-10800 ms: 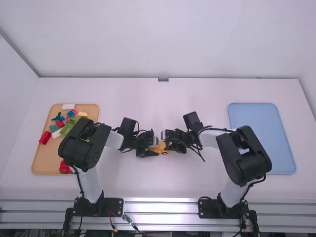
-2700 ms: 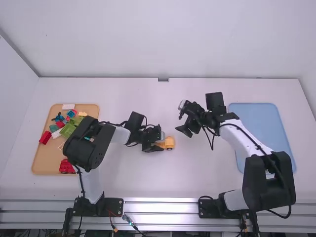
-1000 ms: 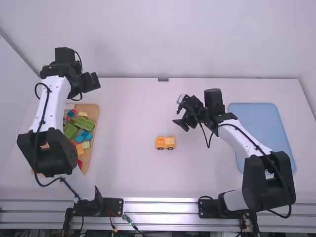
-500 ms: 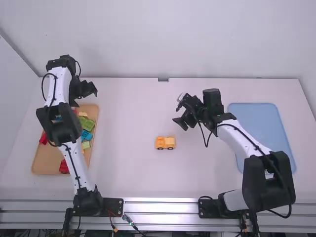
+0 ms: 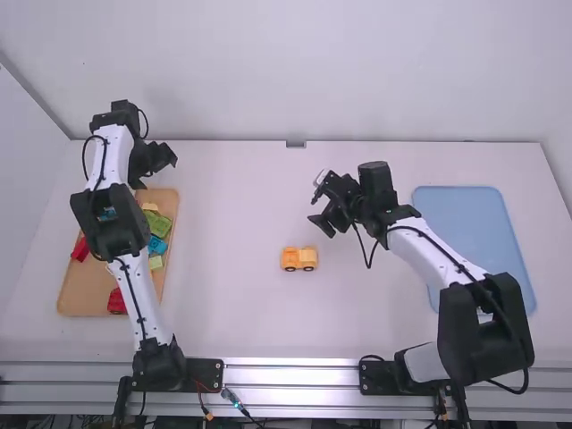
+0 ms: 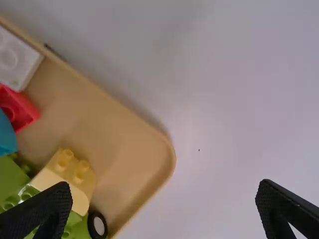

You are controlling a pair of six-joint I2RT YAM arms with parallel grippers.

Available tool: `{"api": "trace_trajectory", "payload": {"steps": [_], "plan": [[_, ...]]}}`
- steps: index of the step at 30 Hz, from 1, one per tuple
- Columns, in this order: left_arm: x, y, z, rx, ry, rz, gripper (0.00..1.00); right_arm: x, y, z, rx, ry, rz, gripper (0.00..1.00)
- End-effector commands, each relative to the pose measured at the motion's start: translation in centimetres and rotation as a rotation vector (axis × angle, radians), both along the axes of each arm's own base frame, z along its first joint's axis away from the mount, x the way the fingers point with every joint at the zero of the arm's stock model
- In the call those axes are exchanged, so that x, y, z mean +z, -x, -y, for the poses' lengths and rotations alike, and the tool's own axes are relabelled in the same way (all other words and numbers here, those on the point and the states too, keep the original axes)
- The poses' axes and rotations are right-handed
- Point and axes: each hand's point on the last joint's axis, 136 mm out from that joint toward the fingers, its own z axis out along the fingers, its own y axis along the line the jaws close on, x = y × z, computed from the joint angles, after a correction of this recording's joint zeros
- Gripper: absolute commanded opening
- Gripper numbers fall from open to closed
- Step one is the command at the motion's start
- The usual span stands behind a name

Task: Assemble lego blocks to make yellow taxi

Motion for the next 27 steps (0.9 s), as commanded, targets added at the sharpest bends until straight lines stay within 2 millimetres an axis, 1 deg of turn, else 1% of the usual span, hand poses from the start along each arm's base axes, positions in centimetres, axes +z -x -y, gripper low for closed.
{"api": "trace_trajectory", "payload": {"steps": [1,2,3,4,5,6,7,9,10,11,14,16,18,20,22,23,24,27], "plan": [[-0.6,1.6,0.1,0.111,0.027,-0.061,0.99,0.7,-0.1,-0.1,-0.003,-0.008,0.018,0.99],[-0.7,1.8,0.1,0.098,0.027,-0.070,0.99,0.8,-0.2,-0.1,-0.003,-0.009,0.021,0.99],[-0.6,2.2,0.3,0.042,0.022,-0.083,1.00,0.8,-0.2,-0.1,-0.003,-0.010,0.025,0.99],[-0.8,2.4,0.5,0.016,0.022,-0.095,0.97,0.9,-0.3,-0.1,-0.003,-0.012,0.029,0.99],[-0.9,2.6,0.5,0.017,0.024,-0.103,0.96,0.9,-0.4,-0.1,-0.004,-0.013,0.031,0.99],[-1.2,3.1,0.4,0.036,0.033,-0.121,0.91,1.0,-0.4,-0.1,-0.005,-0.014,0.035,0.99],[-1.4,3.4,0.2,0.060,0.027,-0.134,0.88,1.0,-0.4,-0.1,-0.004,-0.014,0.036,0.99],[-1.9,4.3,-0.9,0.176,-0.029,-0.175,0.84,1.0,-0.4,-0.2,-0.002,-0.014,0.035,0.99],[-2.1,4.5,-1.2,0.213,-0.049,-0.187,0.83,1.0,-0.4,-0.1,-0.003,-0.014,0.035,0.99],[-2.2,4.7,-1.4,0.253,-0.068,-0.195,0.78,1.0,-0.4,-0.1,-0.004,-0.014,0.034,0.99],[-2.3,5.4,-1.9,0.303,-0.079,-0.211,0.77,1.1,-0.5,-0.1,-0.015,-0.023,0.028,0.99],[-2.3,5.7,-2.0,0.306,-0.073,-0.222,0.76,1.1,-0.5,-0.2,-0.020,-0.029,0.025,0.99],[-2.5,5.9,-1.9,0.306,-0.071,-0.231,0.68,1.1,-0.5,-0.1,-0.020,-0.028,0.025,0.99],[-2.9,5.8,-1.6,0.303,-0.071,-0.234,0.66,1.1,-0.5,-0.2,-0.020,-0.028,0.026,0.99],[-3.4,5.7,-1.7,0.303,-0.072,-0.225,0.57,1.1,-0.5,-0.3,-0.017,-0.028,0.025,0.99],[-3.6,5.7,-1.8,0.306,-0.072,-0.225,0.57,1.1,-0.5,-0.2,-0.018,-0.028,0.025,0.99],[-3.7,5.8,-1.8,0.307,-0.071,-0.227,0.53,1.1,-0.5,-0.2,-0.020,-0.029,0.025,0.99],[-3.9,6.1,-1.5,0.302,-0.069,-0.245,0.52,1.1,-0.5,-0.2,-0.019,-0.029,0.026,0.99]]}}
